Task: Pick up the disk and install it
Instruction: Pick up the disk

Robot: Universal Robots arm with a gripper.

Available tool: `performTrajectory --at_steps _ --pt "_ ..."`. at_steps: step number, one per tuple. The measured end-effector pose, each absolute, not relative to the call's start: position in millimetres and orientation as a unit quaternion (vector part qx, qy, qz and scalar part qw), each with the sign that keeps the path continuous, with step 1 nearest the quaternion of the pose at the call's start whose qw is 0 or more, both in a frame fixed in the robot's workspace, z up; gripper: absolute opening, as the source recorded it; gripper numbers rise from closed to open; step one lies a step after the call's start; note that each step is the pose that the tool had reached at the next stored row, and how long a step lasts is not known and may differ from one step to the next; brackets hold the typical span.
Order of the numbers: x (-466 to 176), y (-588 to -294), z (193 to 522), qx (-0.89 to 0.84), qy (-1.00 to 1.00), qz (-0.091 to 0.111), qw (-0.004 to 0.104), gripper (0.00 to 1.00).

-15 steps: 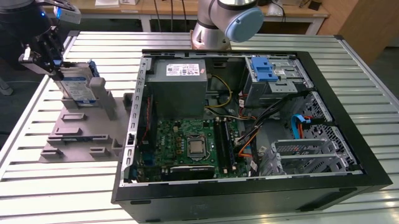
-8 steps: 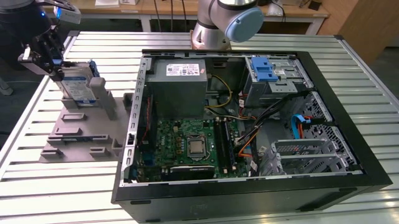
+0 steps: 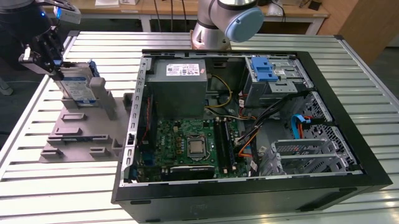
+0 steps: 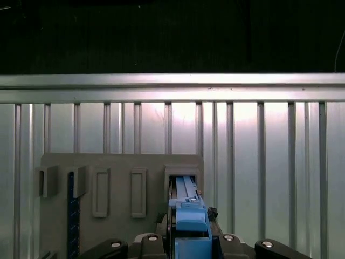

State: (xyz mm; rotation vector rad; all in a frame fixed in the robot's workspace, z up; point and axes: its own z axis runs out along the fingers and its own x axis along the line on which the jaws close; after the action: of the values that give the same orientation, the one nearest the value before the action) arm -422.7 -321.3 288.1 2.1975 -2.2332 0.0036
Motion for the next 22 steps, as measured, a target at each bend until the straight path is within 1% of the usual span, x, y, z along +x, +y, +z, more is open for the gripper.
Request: performTrajectory --at_steps 5,22 --pt "-423 -321 291 0.701 -0.713 0.001 0.004 0.36" --pt "-423 -321 319 0.701 -0.713 0.001 0.004 0.36"
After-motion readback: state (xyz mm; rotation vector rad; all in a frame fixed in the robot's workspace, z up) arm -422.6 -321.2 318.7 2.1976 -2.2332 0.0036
